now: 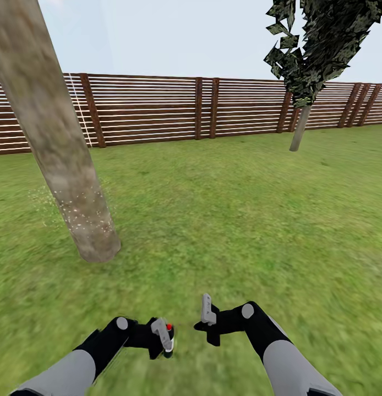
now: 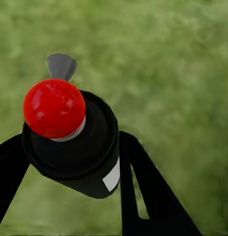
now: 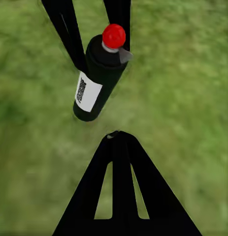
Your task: In the garden, pick up the pesticide atomizer on the floor and spray pesticide onto both trees until each tree trunk is fully covered.
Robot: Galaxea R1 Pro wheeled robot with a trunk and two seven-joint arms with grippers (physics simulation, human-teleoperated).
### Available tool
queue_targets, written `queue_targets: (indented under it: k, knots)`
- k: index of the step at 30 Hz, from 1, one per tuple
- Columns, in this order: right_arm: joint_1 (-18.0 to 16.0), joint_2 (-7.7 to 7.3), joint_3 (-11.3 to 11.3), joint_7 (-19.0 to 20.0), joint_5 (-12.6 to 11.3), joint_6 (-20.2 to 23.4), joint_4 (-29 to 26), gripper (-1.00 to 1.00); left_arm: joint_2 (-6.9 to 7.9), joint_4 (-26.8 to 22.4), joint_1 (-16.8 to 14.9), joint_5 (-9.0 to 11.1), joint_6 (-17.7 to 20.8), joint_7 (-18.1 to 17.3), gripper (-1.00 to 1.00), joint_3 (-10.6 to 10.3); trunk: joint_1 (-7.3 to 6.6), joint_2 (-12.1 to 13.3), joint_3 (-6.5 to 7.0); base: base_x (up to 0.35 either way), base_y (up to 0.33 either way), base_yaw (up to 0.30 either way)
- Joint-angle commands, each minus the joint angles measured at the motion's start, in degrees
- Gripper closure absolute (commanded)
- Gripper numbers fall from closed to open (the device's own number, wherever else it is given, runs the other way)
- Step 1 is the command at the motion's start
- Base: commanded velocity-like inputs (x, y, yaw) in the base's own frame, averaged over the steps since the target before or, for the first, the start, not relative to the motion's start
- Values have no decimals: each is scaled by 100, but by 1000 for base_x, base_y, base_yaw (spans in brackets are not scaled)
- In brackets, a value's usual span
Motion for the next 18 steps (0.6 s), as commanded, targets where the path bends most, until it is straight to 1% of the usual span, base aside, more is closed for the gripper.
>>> queue_targets:
  k: [1,3,4,5,7,8,9,10,11,12,13,14,15,16,17,18]
  knots:
    - [-4,9,-48,29,40,-19,-8,100,139,40,0,-52,-63,-4,100,-8,-1,-2,-5,0,0,0]
    - [-4,9,-48,33,46,-19,-8,100,409,145,0,-67,-79,-3,100,-33,-1,-2,-5,0,0,0]
    - [-4,9,-51,34,47,-19,-7,-100,629,170,3,-71,-138,-2,100,-42,-1,-2,-5,0,0,0]
    - [-4,9,-51,35,48,-19,-5,-100,872,185,9,-72,-245,-2,100,-50,-1,-2,-5,0,0,0]
    - [-4,9,-65,31,54,-26,-3,-100,1152,187,46,-62,-342,4,100,-37,-1,-2,-5,0,0,0]
    - [-4,9,-70,12,60,-27,0,-100,1245,190,67,-38,-356,22,100,-4,-1,-2,-5,0,0,0]
    - [5,9,-73,-240,60,-31,18,-100,1360,194,84,73,-364,197,100,63,-1,-2,-5,0,0,0]
    - [17,9,-74,-617,55,-30,43,-100,1415,221,94,249,-366,466,100,192,-1,-2,-5,0,0,0]
    - [32,-131,-74,-1178,47,-29,133,-100,1443,352,99,536,-372,875,100,415,-1,-2,-5,0,0,0]
    - [64,-265,-80,-1852,25,-28,315,-100,1453,568,101,891,-382,1316,100,677,-1,-2,-5,0,0,0]
    - [126,-417,-97,-2667,-96,-28,682,-100,1458,824,104,1313,-389,1784,100,896,-1,-2,-5,0,0,0]
    - [219,-524,-132,-3416,-319,-28,1111,-100,1461,1051,134,1710,-392,2196,100,1040,-1,-2,-5,0,0,0]
    - [344,-585,-164,-4254,-662,-33,1611,-100,1466,1197,259,2201,-401,2624,100,1150,-1,-2,-5,0,0,0]
    - [518,-616,-176,-5171,-1065,-48,2069,-100,1469,1265,503,2770,-585,3053,100,1236,-1,-2,-5,0,0,0]
    - [703,-627,-182,-6018,-1422,-107,2337,-100,1471,1312,770,3307,-1056,3434,100,1280,-1,-2,-5,0,0,0]
    - [858,-633,-186,-6733,-1714,-283,2472,-100,1472,1353,1027,3775,-1652,3796,100,1300,-1,-2,-5,0,0,0]
